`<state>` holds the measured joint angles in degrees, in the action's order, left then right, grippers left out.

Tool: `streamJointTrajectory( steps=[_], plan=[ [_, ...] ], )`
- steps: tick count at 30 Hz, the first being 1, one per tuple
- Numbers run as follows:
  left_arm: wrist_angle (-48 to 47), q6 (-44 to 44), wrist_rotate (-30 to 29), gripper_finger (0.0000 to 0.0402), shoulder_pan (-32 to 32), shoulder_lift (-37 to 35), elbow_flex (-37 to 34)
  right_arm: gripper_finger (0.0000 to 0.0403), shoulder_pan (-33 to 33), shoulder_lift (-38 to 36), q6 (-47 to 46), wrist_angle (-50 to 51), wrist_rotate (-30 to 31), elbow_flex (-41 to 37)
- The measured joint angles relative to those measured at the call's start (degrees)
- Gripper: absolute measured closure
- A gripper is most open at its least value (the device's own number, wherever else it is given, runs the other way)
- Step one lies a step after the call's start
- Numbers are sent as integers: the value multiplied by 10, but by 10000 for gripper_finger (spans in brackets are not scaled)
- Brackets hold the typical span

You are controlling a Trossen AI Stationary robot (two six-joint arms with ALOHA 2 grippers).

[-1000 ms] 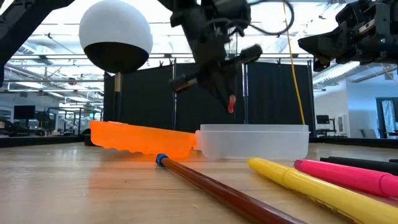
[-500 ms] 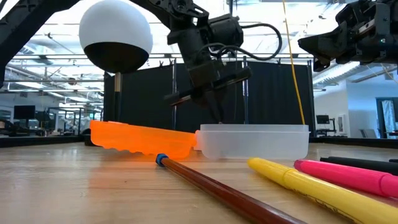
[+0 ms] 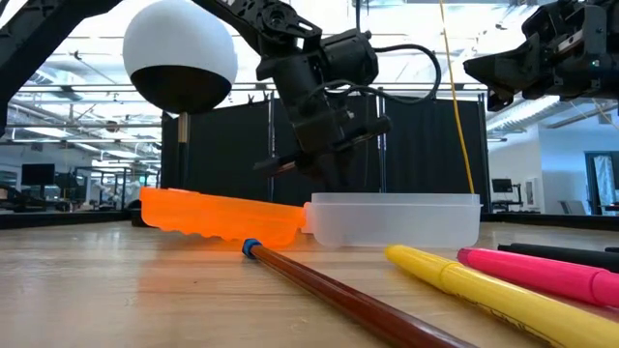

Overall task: Pick & place school supplies into a supply box
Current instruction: Put the pink pencil into the orange supply box

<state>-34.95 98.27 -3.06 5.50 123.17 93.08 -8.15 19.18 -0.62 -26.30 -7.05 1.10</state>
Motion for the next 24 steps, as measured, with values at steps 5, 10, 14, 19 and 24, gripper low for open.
streamJointTrajectory(
  steps=[5,10,14,19,24],
  plan=[
    [13,-35,-17,335,-4,0,0,403,0,0,-2,-1,0,0],
    [22,-33,-72,316,-20,0,0,403,0,0,-4,-4,0,0],
    [23,-28,-94,315,-36,0,0,403,0,0,-4,-4,0,0],
    [35,-23,-105,314,-49,0,1,403,0,0,-4,-4,-1,0],
    [68,-28,-101,314,-54,0,1,403,0,0,-16,-4,-2,0]
  ],
)
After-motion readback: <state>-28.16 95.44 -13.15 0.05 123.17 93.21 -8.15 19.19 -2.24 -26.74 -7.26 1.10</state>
